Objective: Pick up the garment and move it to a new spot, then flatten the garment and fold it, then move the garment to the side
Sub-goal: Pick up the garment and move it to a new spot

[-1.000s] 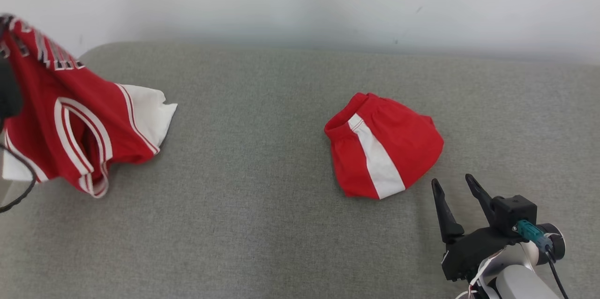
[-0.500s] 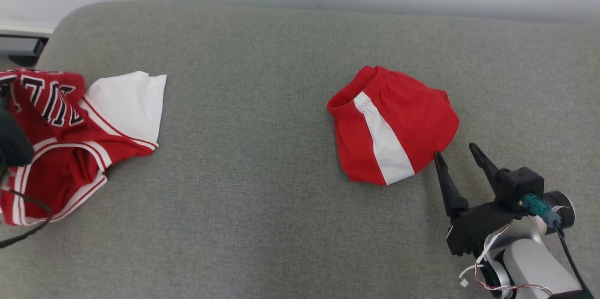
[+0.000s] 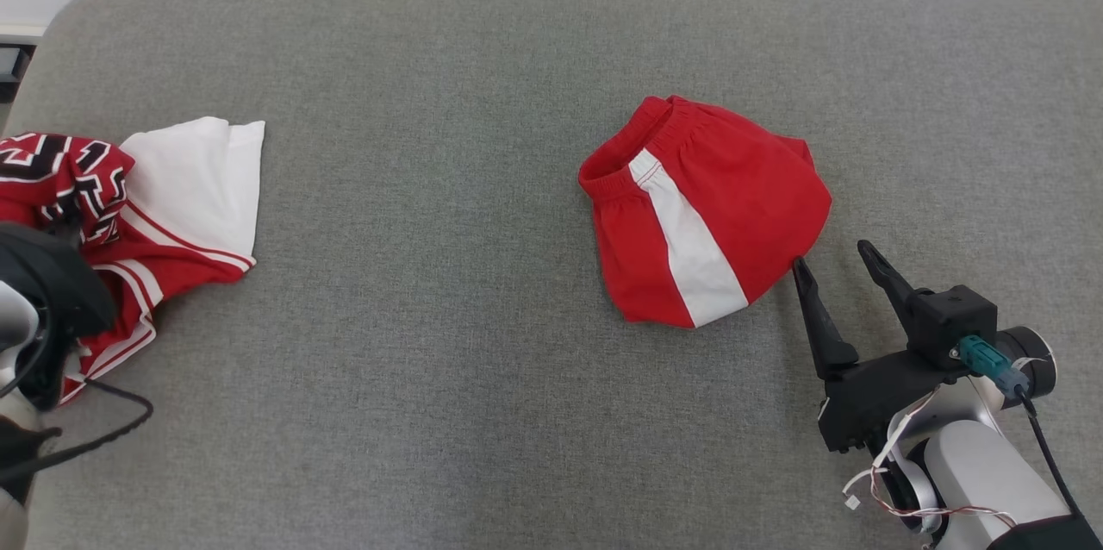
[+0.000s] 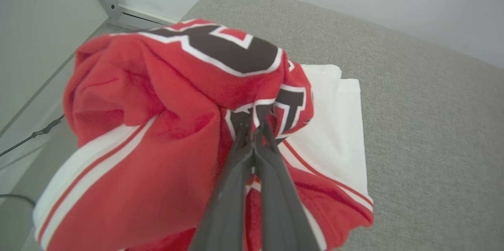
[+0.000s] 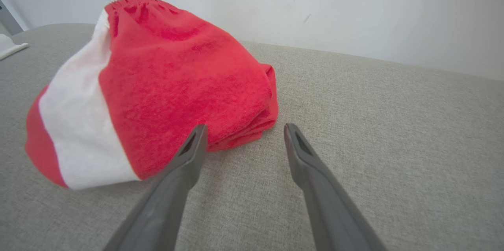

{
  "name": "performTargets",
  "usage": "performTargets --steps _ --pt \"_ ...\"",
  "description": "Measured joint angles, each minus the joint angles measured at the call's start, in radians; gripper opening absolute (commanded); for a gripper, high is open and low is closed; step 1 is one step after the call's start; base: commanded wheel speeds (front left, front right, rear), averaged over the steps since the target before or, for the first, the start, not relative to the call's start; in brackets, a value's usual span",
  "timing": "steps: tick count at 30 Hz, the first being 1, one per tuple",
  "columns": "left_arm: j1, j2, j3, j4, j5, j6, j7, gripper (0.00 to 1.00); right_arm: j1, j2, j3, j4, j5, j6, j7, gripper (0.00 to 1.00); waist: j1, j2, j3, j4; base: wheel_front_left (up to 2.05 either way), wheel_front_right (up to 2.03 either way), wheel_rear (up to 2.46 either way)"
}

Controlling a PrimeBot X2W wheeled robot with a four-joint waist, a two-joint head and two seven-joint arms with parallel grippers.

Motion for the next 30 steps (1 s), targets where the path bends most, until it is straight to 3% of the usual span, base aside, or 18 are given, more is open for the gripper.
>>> performTargets --steps 15,30 --pt "-0.125 0.022 -0.039 -0.058 0.086 0.012 -0.126 1.0 0.005 0.031 -0.007 0.063 0.016 0.0 -0.011 1.0 -0.0001 -0.0001 -0.081 -0.002 0.0 0.0 0.0" --pt "-0.06 -0.034 -0.049 -0.326 0.1 0.031 -0.254 1.0 0.085 0.061 -0.017 0.112 0.054 -0.002 -0.04 1.0 -0.0002 -0.0001 -0.191 -0.042 0.0 0.0 0.0"
